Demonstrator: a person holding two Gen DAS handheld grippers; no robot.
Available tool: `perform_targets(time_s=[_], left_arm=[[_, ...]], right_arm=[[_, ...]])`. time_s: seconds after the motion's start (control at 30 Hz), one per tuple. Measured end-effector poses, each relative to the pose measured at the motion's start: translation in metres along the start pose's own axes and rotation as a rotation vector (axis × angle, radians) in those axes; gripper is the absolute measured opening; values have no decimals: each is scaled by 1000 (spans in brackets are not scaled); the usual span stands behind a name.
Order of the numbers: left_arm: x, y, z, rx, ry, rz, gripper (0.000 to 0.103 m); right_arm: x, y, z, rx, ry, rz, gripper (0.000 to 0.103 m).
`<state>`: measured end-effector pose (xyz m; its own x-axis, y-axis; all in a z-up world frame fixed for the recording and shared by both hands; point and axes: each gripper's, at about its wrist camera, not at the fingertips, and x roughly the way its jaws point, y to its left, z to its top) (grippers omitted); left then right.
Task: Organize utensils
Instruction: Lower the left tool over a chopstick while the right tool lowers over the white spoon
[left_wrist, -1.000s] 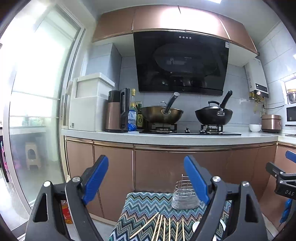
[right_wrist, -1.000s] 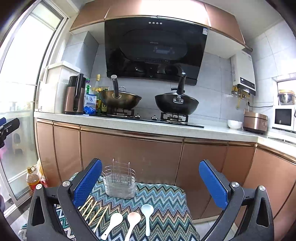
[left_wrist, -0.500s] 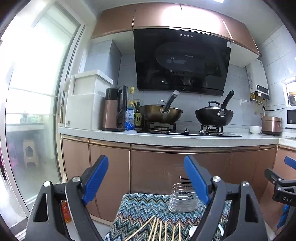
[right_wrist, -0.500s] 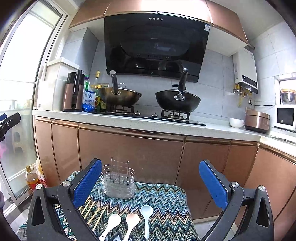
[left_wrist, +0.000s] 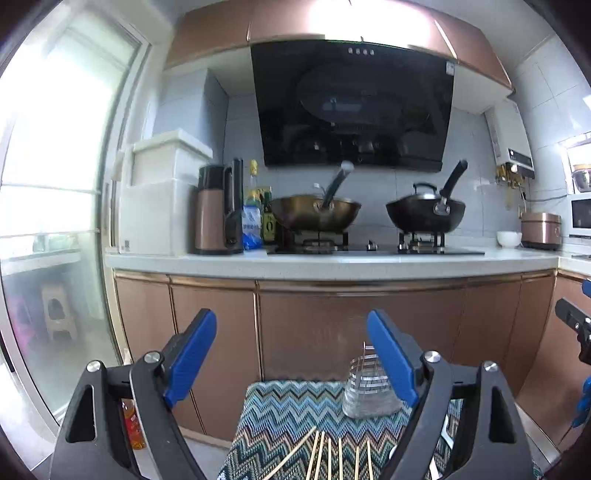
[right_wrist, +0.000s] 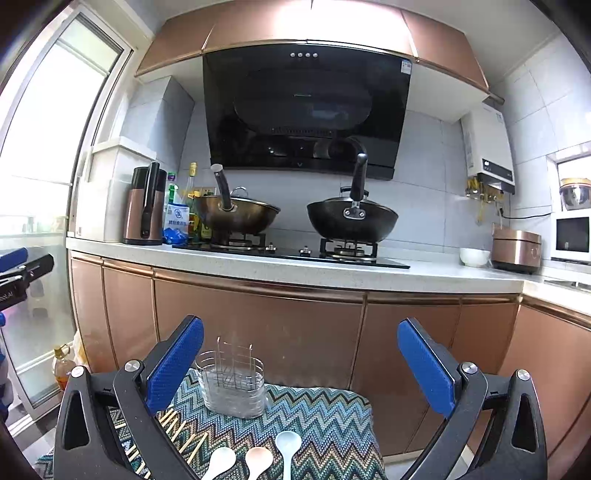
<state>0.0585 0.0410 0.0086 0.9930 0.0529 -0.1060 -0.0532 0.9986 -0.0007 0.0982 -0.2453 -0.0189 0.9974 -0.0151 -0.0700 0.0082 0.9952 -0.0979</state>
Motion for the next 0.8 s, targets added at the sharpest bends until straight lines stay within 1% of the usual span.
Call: perform_targets(time_s=[0.1, 0.17, 0.27, 0.3, 0.37, 0.43, 0.5, 0.53, 0.6, 0.63, 0.67, 0.7, 0.8], left_arm=[[25, 2, -14, 3, 97, -26, 83], [45, 5, -28, -4, 183, -50, 83], [76, 7, -49, -29, 327, -132, 83], [85, 8, -56, -38, 370, -154, 83], [103, 8, -72, -54, 455, -198, 83], [118, 7, -84, -69, 520, -235, 83], [133, 5, -95, -72, 575, -257, 82], [140, 4, -102, -76, 609, -268, 82], [155, 1, -118, -87, 681, -299, 82], [160, -1, -124, -87, 706, -306, 82], [166, -3, -131, -84, 731, -311, 81], [173, -6, -140, -84, 762, -317, 81], [188, -7, -155, -99, 821, -333, 78]], right_arm=[[18, 0, -10, 0, 69, 35, 103], [35, 2, -21, -28, 135, 48, 103], [55, 4, -38, -47, 212, 85, 103], [65, 4, -46, -41, 254, 114, 103], [77, 3, -58, -29, 309, 150, 101], [94, 1, -72, -16, 384, 190, 94], [108, -2, -85, 12, 451, 232, 77], [117, -6, -94, 39, 496, 265, 72], [131, -11, -111, 81, 559, 308, 59], [138, -12, -121, 101, 596, 339, 56], [142, -12, -128, 111, 616, 363, 51], [149, -11, -140, 133, 653, 411, 47], [164, -3, -162, 170, 727, 501, 41]])
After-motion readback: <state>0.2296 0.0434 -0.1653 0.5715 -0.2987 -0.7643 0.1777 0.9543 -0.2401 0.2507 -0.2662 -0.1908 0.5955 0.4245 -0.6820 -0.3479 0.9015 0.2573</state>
